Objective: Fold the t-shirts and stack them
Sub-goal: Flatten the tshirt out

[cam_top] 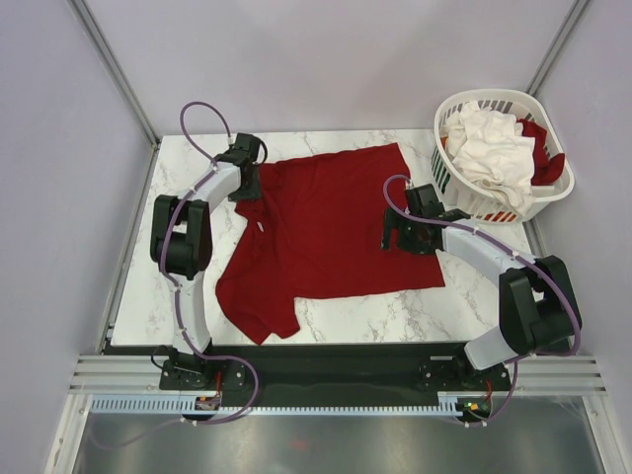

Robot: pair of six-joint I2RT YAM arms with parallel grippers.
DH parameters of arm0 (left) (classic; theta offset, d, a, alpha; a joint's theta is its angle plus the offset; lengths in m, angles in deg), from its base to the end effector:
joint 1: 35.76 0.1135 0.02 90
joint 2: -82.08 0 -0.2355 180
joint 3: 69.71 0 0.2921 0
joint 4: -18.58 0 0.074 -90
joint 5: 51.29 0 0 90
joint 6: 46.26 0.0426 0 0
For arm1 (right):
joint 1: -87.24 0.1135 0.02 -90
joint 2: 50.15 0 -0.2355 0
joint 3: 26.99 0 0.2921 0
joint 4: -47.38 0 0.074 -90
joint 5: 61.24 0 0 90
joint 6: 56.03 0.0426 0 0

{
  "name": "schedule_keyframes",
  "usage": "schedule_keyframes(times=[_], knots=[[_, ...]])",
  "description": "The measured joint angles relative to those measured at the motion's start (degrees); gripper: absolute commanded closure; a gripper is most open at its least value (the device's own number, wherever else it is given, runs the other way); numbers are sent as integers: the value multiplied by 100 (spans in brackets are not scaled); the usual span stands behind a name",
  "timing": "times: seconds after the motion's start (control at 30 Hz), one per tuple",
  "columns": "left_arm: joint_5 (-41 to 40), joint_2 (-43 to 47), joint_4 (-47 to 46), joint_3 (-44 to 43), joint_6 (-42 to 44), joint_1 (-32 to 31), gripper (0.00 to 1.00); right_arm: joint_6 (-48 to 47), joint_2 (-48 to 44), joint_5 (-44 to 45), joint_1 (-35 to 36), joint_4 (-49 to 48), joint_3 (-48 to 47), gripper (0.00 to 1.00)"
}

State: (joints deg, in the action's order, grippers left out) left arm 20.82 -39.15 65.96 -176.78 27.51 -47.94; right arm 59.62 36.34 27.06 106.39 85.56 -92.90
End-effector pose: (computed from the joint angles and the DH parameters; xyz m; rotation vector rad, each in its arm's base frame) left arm 0.4719 -0.0885 0.1427 -0.1939 2.5721 0.2329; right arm 0.3203 0.1126 0.1462 0.1382 2.6271 0.3164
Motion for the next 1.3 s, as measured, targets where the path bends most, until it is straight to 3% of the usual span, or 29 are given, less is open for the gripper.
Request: schedule_keyframes(times=[0.07, 0.4, 0.63, 0.77, 0.83, 1.07, 1.17, 1.23, 1.3], knots=[[0, 0, -114, -9, 2, 0, 42, 0, 17, 2, 2, -4, 0, 3], [-22, -240, -310, -592, 9, 0, 40, -2, 81, 2, 13, -7, 2, 3], [-85, -483, -310, -643, 15, 0, 51, -2, 168, 7, 13, -13, 4, 3], [-179, -527, -295, -643, 50, 0, 67, -4, 177, 7, 13, -20, 4, 3], [-245, -527, -302, -645, 83, 0, 68, -4, 195, 4, 13, -20, 4, 4], [-492, -601, -284, -925, 278, 4, 56, -4, 313, 4, 13, -22, 4, 3], [-584, -629, -299, -1082, 367, 22, 56, -4, 337, 4, 13, -22, 4, 4], [-597, -669, -315, -1161, 400, 39, 61, -4, 339, 4, 13, -22, 4, 4], [-595, -697, -315, -1178, 428, 61, 78, -7, 348, 4, 13, -22, 4, 4]])
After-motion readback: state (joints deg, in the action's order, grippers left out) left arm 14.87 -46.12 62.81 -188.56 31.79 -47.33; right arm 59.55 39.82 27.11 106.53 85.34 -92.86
